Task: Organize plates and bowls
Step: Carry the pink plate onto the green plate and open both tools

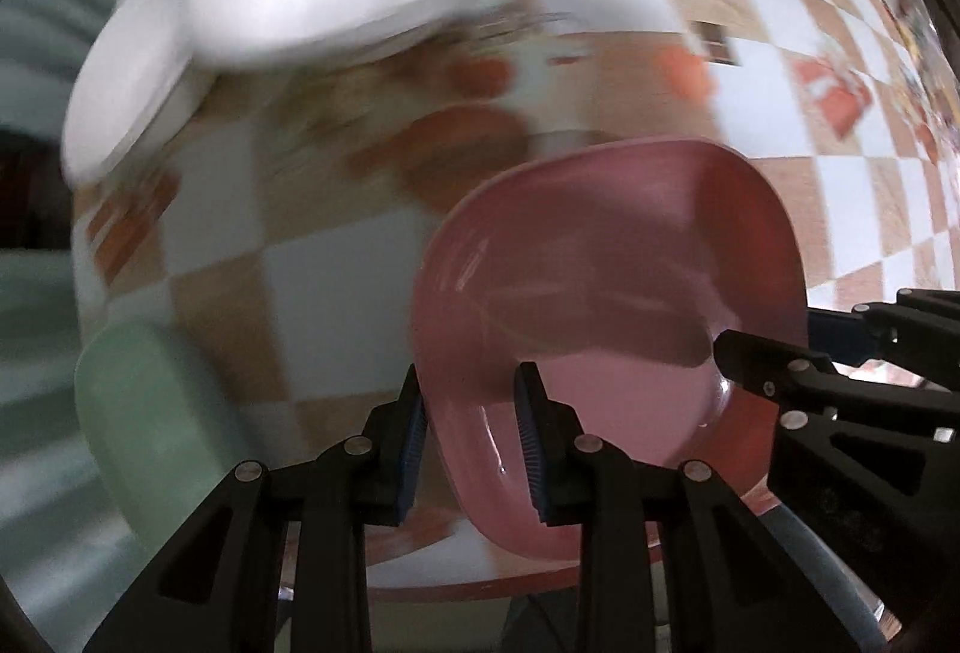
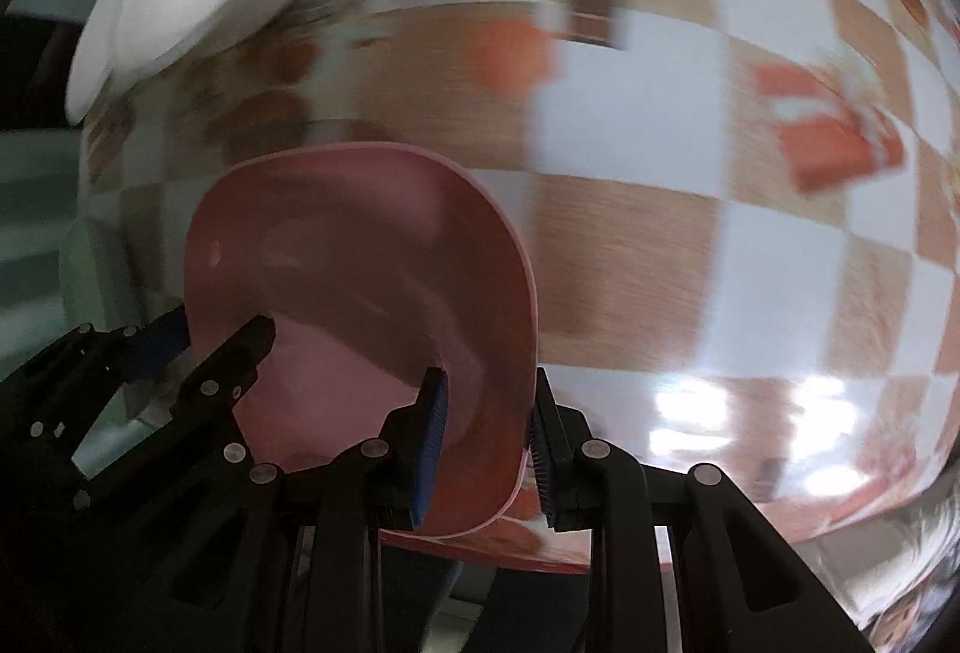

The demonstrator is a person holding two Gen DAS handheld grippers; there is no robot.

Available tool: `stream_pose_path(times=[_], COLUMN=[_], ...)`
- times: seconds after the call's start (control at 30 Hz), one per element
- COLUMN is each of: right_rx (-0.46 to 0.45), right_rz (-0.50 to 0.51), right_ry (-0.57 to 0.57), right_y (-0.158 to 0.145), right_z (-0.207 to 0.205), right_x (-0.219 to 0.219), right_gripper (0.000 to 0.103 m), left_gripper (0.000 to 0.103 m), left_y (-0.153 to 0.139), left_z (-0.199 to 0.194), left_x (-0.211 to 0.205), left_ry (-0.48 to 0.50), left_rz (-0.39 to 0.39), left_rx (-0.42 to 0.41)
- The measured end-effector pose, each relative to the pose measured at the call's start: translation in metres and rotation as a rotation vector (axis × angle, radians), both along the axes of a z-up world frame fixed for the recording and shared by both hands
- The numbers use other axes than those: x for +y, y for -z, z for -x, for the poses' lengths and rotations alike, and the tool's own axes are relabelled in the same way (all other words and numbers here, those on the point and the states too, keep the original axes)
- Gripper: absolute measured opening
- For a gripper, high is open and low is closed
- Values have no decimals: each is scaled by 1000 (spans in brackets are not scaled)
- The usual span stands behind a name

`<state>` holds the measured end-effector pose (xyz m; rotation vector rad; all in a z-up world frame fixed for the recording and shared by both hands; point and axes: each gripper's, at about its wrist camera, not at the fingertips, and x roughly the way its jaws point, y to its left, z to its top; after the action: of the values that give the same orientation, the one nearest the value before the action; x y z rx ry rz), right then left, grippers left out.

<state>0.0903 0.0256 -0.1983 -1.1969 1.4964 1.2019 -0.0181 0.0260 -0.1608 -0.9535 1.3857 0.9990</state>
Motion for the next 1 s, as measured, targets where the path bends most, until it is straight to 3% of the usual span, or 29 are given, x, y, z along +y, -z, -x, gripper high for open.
stream_pose_path(times=[0.2, 0.4, 0.47, 0.57, 1.0], right_rx=[-31, -35, -35, -27, -1], right_rz=[-18, -3, 9, 21, -23], right_ry=[-96, -99, -96, -86, -92], right_y=[-2, -2, -3, -2, -59], right_z=[40, 40, 32, 41, 39], right_x=[5, 13, 15, 19, 20], right_gripper=[29, 29, 29, 29, 29], left_gripper=[31, 31, 26, 24, 24], left_y=[-1, -2, -4, -11, -68], left_z=[28, 33, 36, 62, 83], left_x=[-4, -12, -15, -12, -17], left_ry=[-67, -67, -69, -70, -84], left_rz=[-3, -19, -18, -16, -102], left_rx=[-14, -19, -13, -14, -37])
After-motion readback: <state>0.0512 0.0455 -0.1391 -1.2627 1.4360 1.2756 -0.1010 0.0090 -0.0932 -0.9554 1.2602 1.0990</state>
